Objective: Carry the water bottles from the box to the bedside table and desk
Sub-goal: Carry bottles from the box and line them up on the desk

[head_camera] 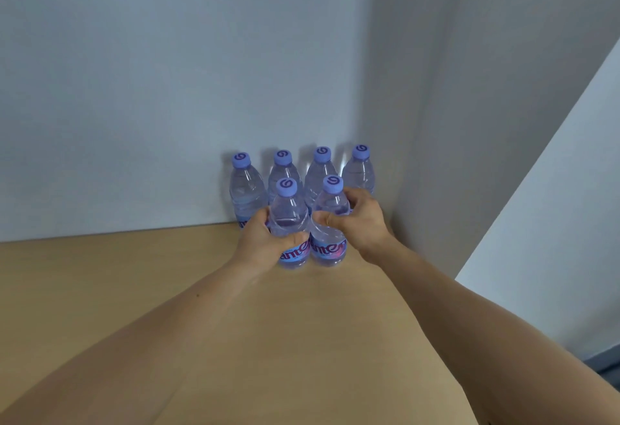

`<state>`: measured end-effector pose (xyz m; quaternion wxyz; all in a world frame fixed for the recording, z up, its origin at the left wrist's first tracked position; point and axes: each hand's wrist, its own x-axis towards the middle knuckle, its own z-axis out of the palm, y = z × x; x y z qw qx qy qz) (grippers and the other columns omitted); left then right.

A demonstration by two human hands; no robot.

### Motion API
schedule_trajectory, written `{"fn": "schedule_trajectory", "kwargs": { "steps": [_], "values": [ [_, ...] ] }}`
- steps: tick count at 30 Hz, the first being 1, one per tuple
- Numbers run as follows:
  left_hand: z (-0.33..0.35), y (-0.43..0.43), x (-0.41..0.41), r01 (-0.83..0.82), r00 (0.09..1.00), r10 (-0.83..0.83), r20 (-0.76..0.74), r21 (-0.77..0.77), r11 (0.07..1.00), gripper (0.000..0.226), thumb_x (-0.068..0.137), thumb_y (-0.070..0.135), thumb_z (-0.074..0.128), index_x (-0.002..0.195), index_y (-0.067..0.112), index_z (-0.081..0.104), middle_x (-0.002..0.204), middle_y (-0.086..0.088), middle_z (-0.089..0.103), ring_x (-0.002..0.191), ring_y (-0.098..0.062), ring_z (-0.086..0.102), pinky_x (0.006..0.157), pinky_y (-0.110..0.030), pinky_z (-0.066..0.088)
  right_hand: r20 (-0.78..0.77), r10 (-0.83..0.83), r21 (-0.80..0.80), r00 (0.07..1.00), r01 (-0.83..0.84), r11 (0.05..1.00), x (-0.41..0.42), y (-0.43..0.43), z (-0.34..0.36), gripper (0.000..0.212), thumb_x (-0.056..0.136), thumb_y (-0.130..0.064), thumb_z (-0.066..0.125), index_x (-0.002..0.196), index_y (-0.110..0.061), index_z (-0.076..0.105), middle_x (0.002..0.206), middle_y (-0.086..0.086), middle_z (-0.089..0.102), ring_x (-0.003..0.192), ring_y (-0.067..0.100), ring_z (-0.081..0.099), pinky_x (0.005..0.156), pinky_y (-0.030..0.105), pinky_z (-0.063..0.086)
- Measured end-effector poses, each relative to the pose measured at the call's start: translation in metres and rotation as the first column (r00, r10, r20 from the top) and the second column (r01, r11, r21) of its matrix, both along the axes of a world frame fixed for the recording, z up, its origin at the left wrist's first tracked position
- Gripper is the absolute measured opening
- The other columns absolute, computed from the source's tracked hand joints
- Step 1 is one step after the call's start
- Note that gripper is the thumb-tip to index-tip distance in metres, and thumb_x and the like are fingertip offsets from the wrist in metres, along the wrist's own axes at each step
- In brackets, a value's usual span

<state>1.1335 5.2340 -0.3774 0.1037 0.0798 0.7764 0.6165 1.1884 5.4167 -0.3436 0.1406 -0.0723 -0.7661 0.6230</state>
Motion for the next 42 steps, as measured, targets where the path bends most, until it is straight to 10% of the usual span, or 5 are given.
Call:
{"fn": "schedule_trajectory", "kwargs": {
  "steps": [25, 32, 34, 37, 42],
  "values": [
    [0.030, -0.008, 0.004, 0.024, 1.000, -0.025, 0.000, -0.215, 0.976, 0.064, 0.069, 0.013, 0.090, 0.116, 0.023, 0.047, 0.105, 0.011, 0.064, 0.099, -0.011, 0.067, 0.090, -0.034, 0.054, 0.085, -0.010, 0.206, 0.996, -0.008, 0.979, -0.004, 0.005, 0.001, 0.078, 0.056, -0.047, 0.086, 0.127, -0.039, 0.055, 0.131, -0.006, 0.059, 0.120, 0.007, 0.057, 0.101, 0.041, 0.051],
    [0.099, -0.038, 0.040, -0.036, 0.998, 0.016, -0.057, -0.373, 0.927, 0.046, 0.065, 0.042, 0.074, 0.103, 0.017, 0.071, 0.099, 0.006, 0.075, 0.093, -0.010, 0.070, 0.090, -0.043, 0.057, 0.021, -0.061, 0.389, 0.998, 0.048, 0.920, 0.024, -0.019, 0.070, 0.067, 0.086, -0.036, 0.073, 0.143, -0.015, 0.044, 0.139, -0.003, 0.042, 0.129, 0.013, 0.044, 0.101, 0.026, 0.035],
    [0.120, -0.051, 0.055, -0.052, 0.998, 0.029, -0.055, -0.481, 0.875, 0.036, 0.079, 0.030, 0.076, 0.108, 0.012, 0.067, 0.110, -0.003, 0.068, 0.105, -0.019, 0.064, 0.098, -0.040, 0.051, 0.010, -0.024, 0.473, 1.000, 0.016, 0.881, 0.027, -0.035, 0.083, 0.063, 0.091, -0.036, 0.067, 0.145, -0.014, 0.043, 0.141, -0.003, 0.041, 0.131, 0.013, 0.043, 0.099, 0.022, 0.032],
    [0.134, -0.085, 0.074, -0.065, 0.997, 0.082, -0.003, -0.631, 0.773, 0.077, 0.087, 0.041, 0.072, 0.149, 0.009, 0.040, 0.152, -0.010, 0.041, 0.141, -0.024, 0.040, 0.113, -0.036, 0.038, 0.079, 0.096, 0.605, 0.992, -0.124, 0.787, 0.037, -0.072, 0.095, 0.065, 0.093, -0.041, 0.061, 0.148, -0.014, 0.039, 0.149, 0.001, 0.038, 0.137, 0.017, 0.037, 0.103, 0.026, 0.032],
    [0.142, -0.173, 0.119, -0.111, 0.987, 0.159, -0.003, -0.727, 0.677, 0.087, 0.088, 0.057, 0.061, 0.157, 0.016, 0.025, 0.164, -0.004, 0.023, 0.152, -0.022, 0.018, 0.121, -0.044, 0.026, 0.267, 0.303, 0.658, 0.915, -0.403, 0.636, 0.060, -0.161, 0.105, 0.075, 0.093, -0.051, 0.057, 0.153, -0.014, 0.029, 0.159, 0.002, 0.028, 0.146, 0.019, 0.025, 0.118, 0.035, 0.025]
  ]
}}
